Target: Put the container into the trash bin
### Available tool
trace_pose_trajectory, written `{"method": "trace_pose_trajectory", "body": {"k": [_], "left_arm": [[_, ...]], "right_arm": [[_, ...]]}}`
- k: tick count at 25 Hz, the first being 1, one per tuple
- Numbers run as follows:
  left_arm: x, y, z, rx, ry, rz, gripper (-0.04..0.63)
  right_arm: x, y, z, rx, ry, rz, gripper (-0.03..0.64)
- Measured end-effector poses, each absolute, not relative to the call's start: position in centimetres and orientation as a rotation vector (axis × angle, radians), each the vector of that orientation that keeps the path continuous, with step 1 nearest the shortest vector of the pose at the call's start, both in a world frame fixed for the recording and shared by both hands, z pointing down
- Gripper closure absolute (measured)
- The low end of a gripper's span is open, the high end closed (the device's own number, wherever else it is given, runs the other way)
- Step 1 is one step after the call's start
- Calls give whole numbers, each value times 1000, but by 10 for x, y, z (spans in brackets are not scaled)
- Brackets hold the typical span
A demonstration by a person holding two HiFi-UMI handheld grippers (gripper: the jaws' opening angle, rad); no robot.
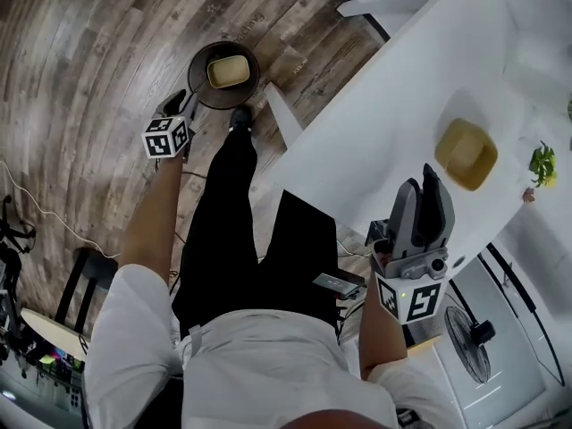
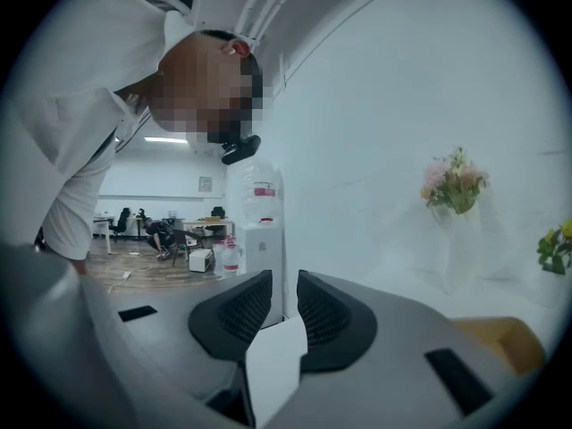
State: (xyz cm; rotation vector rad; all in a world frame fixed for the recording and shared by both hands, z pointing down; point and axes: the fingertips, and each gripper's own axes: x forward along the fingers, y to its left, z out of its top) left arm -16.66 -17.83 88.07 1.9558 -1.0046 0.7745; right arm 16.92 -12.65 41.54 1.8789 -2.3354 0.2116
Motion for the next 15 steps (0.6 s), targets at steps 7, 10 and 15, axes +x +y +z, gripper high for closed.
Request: {"method": "trace_pose_trajectory", "body": {"k": [7,10,15], "left_arm": [[-126,-238,674,2354,-962,460,460],[-109,-249,585,2459,-919,326,463],[-42,-233,462,2582,-726,177,436]], "right_arm": [[193,-111,342,1982,-2301,56,508],[203,-96,316,2023,-2273,12,508],[242,-68,256,2067,-2264,-75,506]]}}
